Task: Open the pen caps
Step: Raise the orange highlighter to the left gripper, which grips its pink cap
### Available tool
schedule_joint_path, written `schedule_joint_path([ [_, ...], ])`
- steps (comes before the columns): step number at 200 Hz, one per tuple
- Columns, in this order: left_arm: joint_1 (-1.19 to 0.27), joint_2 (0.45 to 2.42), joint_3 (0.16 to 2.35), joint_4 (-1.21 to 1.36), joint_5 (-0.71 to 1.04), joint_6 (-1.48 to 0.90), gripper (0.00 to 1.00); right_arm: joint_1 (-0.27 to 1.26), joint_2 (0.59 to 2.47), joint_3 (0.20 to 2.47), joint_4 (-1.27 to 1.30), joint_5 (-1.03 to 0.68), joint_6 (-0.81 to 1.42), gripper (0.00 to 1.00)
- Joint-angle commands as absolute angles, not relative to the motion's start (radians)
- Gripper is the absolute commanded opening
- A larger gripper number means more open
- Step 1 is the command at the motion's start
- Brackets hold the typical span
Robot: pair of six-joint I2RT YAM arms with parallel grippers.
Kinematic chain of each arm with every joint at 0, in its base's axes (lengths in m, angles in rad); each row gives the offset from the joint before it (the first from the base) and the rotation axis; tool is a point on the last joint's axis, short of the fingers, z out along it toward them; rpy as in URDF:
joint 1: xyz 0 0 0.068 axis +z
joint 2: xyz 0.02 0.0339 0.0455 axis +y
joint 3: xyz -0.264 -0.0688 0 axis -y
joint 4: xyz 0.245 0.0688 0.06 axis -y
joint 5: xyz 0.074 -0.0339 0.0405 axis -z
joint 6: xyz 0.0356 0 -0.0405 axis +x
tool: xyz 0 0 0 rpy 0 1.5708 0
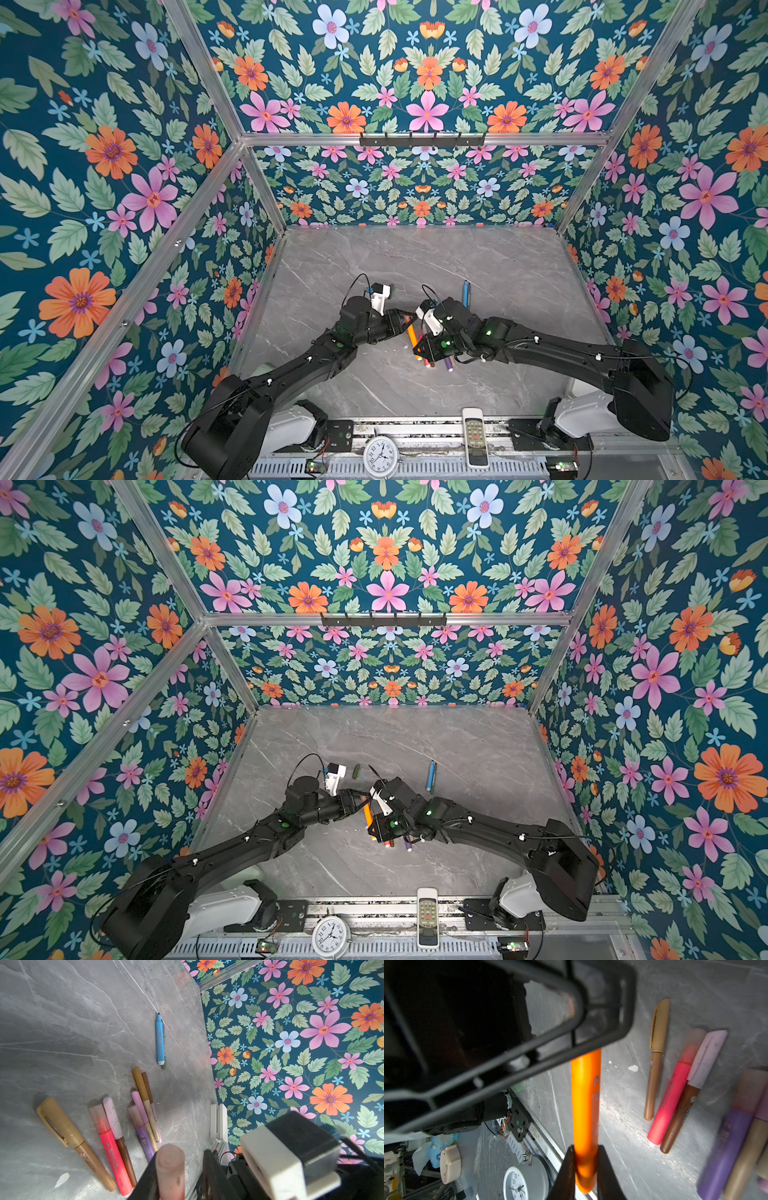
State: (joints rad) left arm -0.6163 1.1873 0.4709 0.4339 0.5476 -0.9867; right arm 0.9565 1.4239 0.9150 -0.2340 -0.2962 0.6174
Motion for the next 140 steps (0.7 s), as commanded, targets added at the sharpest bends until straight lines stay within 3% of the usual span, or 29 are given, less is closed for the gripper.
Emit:
schedule_joint_path([
  [1, -0.616, 1.183, 0.474, 0.462, 0.542, -0.979, 0.29, 0.957, 1.418, 0.911, -0.196, -0.327, 0.608, 0.12],
  [41, -0.617, 1.168, 0.477, 0.457, 0.544, -0.971, 0.00, 0.957, 1.407, 0.910, -0.215, -0.285, 0.612, 0.14],
  [55, -0.617, 1.163, 0.476, 0.456, 0.547, -0.971, 0.00, 0.957, 1.405, 0.917, -0.233, -0.263, 0.617, 0.31],
  [68, -0.617, 1.157, 0.476, 0.455, 0.546, -0.973, 0.00, 0.957, 1.407, 0.925, -0.247, -0.236, 0.623, 0.38],
  [121, -0.618, 1.133, 0.466, 0.479, 0.559, -0.993, 0.00, 0.955, 1.462, 1.002, -0.294, -0.183, 0.626, 0.37],
  [135, -0.618, 1.135, 0.466, 0.486, 0.564, -0.997, 0.00, 0.955, 1.465, 1.018, -0.307, -0.165, 0.622, 0.31],
  [140, -0.618, 1.136, 0.468, 0.486, 0.564, -0.997, 0.00, 0.956, 1.464, 1.020, -0.306, -0.161, 0.622, 0.22],
])
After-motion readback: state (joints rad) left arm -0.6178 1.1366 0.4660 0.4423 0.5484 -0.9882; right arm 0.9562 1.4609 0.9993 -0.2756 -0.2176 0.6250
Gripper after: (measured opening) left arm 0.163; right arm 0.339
